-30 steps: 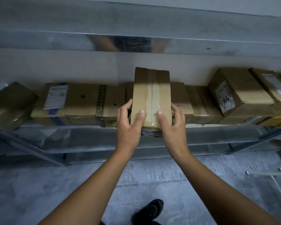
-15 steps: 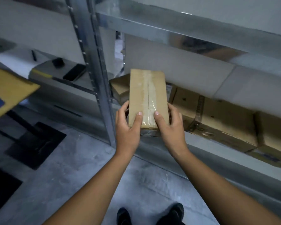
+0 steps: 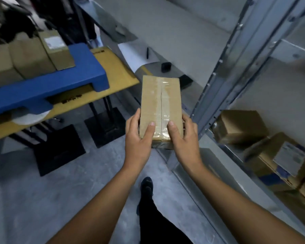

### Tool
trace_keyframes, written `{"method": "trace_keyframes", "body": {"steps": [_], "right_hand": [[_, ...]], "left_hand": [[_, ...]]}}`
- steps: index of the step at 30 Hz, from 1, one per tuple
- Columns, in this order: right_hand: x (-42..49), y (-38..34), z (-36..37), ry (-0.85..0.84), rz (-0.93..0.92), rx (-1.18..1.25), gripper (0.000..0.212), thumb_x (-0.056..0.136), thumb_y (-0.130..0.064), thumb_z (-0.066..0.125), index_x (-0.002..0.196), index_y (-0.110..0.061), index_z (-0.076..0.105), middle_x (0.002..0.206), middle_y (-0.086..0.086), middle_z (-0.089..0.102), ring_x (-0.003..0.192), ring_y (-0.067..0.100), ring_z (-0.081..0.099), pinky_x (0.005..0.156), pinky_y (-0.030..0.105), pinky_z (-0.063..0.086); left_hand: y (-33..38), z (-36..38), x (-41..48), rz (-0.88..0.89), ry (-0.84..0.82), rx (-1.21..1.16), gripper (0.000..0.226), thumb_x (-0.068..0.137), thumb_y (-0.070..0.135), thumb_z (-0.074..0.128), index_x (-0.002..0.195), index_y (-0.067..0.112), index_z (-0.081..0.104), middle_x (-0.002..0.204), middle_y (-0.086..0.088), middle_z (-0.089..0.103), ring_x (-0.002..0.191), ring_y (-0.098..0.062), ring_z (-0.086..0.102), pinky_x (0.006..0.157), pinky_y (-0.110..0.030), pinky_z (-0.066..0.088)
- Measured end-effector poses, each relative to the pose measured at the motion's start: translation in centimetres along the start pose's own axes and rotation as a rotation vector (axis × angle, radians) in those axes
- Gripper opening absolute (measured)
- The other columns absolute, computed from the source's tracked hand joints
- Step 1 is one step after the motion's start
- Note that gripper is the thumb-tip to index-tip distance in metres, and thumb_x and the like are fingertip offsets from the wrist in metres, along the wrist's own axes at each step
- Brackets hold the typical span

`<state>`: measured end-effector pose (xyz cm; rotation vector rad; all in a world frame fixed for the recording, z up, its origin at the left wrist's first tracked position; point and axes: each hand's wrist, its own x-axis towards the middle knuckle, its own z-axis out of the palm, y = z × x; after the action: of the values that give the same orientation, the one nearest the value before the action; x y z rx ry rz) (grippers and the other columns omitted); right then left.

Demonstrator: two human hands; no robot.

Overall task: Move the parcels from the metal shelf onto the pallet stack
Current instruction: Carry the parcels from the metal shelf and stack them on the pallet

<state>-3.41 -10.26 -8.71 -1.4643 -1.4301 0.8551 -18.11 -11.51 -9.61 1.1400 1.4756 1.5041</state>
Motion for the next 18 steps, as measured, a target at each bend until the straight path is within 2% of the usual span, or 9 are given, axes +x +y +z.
{"method": "trace_keyframes", "body": {"steps": [4, 7, 11, 15, 18], "right_hand": [[5.9, -0.4, 5.9, -0.101, -0.05, 0.04, 0.051, 0.103, -0.047, 0.062, 0.148, -0.028, 0.051, 0.127, -0.01, 0.049, 0.109, -0.032, 0.042, 0.084, -0.008, 0.032], [10.9, -0.9, 9.9, -0.176, -0.051, 0.077, 0.048, 0.102, -0.042, 0.065, 0.146, -0.027, 0.053, 0.123, -0.014, 0.047, 0.106, -0.031, 0.045, 0.082, -0.007, 0.035], [16.9, -2.1, 14.6, -0.226, -0.028, 0.138, 0.052, 0.098, -0.05, 0.065, 0.146, -0.033, 0.053, 0.124, -0.013, 0.048, 0.106, -0.025, 0.05, 0.081, -0.005, 0.039], [22.3, -2.9, 17.8, -0.266, -0.019, 0.177, 0.061, 0.092, -0.061, 0.061, 0.147, -0.037, 0.051, 0.125, -0.018, 0.047, 0.107, -0.024, 0.052, 0.08, -0.005, 0.039], [26.0, -3.4, 19.7, -0.31, -0.029, 0.177, 0.056, 0.096, -0.055, 0.064, 0.148, -0.037, 0.051, 0.126, -0.016, 0.047, 0.107, -0.023, 0.051, 0.08, -0.004, 0.04]], "left_hand": [[-1.4, -2.7, 6.3, -0.015, 0.113, 0.075, 0.059, 0.102, 0.034, 0.064, 0.156, 0.034, 0.041, 0.14, 0.024, 0.044, 0.124, 0.017, 0.048, 0.095, -0.002, 0.042], [-1.6, -4.3, 11.0, -0.041, 0.17, 0.14, 0.06, 0.103, 0.034, 0.063, 0.158, 0.03, 0.039, 0.146, 0.014, 0.043, 0.132, 0.006, 0.048, 0.106, -0.016, 0.043], [-1.2, -6.2, 17.5, -0.048, 0.222, 0.231, 0.06, 0.103, 0.035, 0.063, 0.158, 0.032, 0.04, 0.147, 0.013, 0.045, 0.132, 0.007, 0.048, 0.109, -0.023, 0.044], [-1.1, -6.4, 23.0, -0.083, 0.28, 0.257, 0.062, 0.103, 0.037, 0.062, 0.159, 0.031, 0.038, 0.15, 0.009, 0.045, 0.135, -0.003, 0.049, 0.114, -0.036, 0.045], [-1.3, -6.5, 26.0, -0.09, 0.32, 0.266, 0.063, 0.102, 0.04, 0.062, 0.159, 0.031, 0.038, 0.149, 0.01, 0.046, 0.135, -0.003, 0.049, 0.114, -0.037, 0.045]]}}
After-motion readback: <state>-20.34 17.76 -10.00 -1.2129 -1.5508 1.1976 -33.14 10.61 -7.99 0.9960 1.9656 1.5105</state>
